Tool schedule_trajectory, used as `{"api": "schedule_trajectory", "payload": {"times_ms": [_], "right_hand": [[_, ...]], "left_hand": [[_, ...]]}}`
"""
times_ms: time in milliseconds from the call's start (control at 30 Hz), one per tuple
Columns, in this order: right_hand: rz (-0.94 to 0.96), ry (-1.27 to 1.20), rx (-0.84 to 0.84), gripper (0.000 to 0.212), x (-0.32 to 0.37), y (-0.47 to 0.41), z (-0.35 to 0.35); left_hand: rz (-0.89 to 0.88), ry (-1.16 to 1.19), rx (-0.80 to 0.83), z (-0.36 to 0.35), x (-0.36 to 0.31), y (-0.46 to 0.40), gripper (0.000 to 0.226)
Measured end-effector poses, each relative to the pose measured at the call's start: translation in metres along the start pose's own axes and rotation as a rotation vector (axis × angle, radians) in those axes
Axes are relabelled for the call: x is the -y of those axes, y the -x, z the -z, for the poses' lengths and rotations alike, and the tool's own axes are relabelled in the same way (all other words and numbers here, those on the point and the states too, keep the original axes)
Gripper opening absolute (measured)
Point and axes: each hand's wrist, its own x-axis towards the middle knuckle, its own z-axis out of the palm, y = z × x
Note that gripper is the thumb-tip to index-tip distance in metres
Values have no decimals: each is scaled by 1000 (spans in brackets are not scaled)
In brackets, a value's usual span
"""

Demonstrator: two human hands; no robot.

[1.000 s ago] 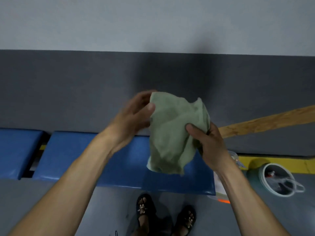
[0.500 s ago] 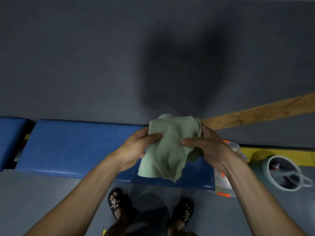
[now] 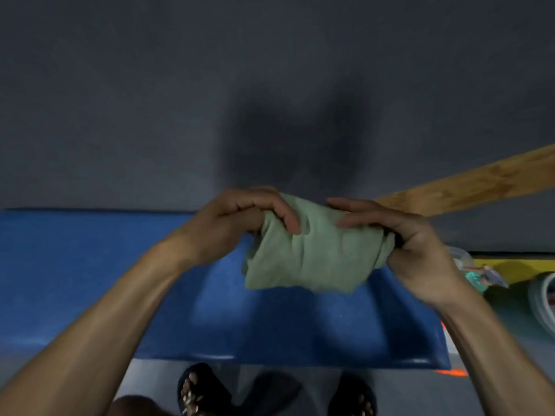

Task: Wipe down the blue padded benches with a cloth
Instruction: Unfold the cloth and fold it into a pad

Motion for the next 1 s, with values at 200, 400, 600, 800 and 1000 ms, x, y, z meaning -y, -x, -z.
{"api": "schedule_trajectory", "payload": {"times_ms": [200,400,600,800,1000], "right_hand": [[-179,-569,-118,58,-81,-32,-1],[-169,-344,5,43,-135,-59,-22],[-31,-261,-89,31,-151,-67,-29],[184,284,3,21,-136,-52,-50],[-23,369,2,63,-106,-5,-63]], "left_hand": [[-99,37,9,5,68,-23,9],[-230,-98,-24,8,112,-32,37],[-195,-329,-146,9,152,-15,80],[104,-121,86,-6,158,13,36],[12,-36,189,-44,138,34,21]]}}
